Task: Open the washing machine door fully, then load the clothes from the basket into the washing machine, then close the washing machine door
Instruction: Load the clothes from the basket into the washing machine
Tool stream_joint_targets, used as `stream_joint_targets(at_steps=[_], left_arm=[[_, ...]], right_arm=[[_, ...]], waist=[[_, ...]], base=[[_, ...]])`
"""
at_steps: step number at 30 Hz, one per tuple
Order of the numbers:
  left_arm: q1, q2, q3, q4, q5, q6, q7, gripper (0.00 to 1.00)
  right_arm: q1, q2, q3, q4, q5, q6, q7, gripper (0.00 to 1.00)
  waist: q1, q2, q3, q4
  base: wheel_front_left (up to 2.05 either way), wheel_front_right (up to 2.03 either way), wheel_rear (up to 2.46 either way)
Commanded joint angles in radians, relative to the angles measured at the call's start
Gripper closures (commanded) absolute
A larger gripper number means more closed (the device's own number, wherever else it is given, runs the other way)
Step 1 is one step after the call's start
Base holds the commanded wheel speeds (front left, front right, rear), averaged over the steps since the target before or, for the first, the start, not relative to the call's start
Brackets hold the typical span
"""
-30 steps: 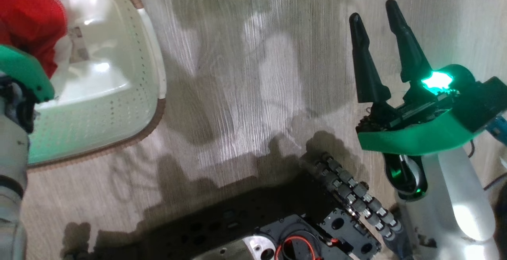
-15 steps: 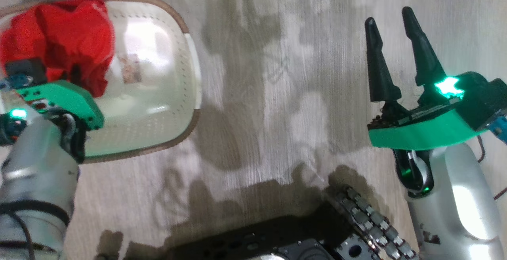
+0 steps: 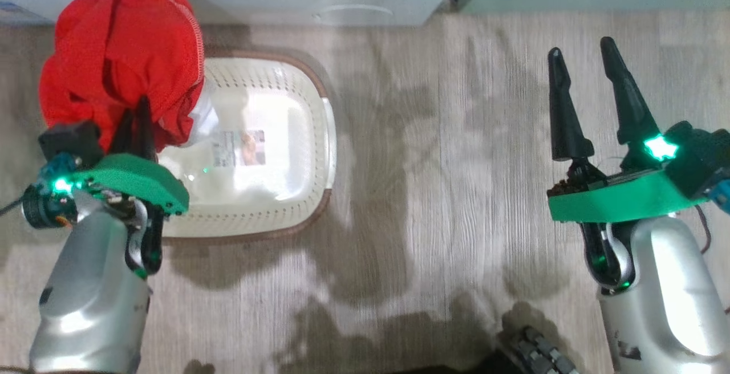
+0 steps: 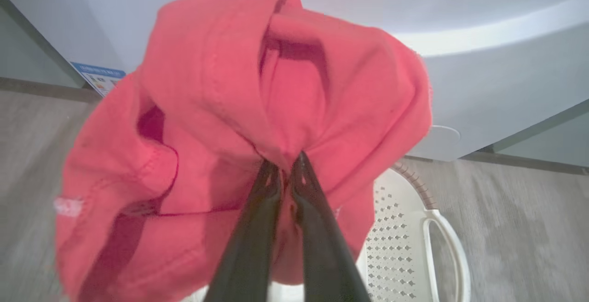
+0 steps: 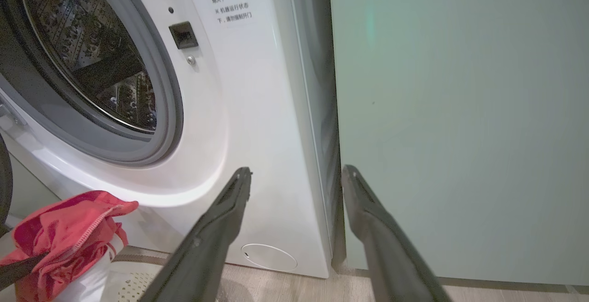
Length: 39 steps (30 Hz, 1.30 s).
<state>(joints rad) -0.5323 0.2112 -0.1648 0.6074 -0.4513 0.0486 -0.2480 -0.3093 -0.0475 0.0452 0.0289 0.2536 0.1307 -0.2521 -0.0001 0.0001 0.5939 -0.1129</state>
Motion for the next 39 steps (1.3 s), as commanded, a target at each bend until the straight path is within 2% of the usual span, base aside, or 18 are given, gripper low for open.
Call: stream_joint_targets(at_steps=[1,9,19,29,39], left_arm=[[0.024,0.022,0.038,-0.068,0.017,0.010,-0.014,1.00],[0.127,0.025,0.057,-0.301,0.067,0.027,-0.014,1.00],[0.262,0.041,0.037,-0.510,0.102,0.058,0.004,1.00],[0.368,0.056,0.011,-0.650,0.125,0.095,0.074,1.00],[0.449,0.064,0.000,-0.695,0.124,0.119,0.117,1.00]], right_arm=[[0.039,-0.003,0.012,-0.026,-0.010,0.000,0.004,0.00],[0.068,-0.003,-0.016,-0.020,-0.017,0.000,0.020,0.00],[0.142,-0.003,-0.033,-0.010,-0.031,0.000,0.054,0.00],[0.232,-0.003,-0.044,-0.024,-0.022,0.000,0.085,0.00],[0.300,-0.003,-0.054,-0.040,-0.018,0.000,0.106,0.00]], waist=[[0.0001,-0.0001,-0.049,0.025],[0.0001,-0.0001,-0.143,0.040],[0.0001,-0.0001,-0.298,0.035],[0.0001,-0.0001,-0.396,0.021],[0.0001,-0.0001,-0.469,0.014]], base=[[0.00,0.00,0.00],[0.00,0.00,0.00],[0.00,0.00,0.00],[0.00,0.00,0.00],[0.00,0.00,0.00]])
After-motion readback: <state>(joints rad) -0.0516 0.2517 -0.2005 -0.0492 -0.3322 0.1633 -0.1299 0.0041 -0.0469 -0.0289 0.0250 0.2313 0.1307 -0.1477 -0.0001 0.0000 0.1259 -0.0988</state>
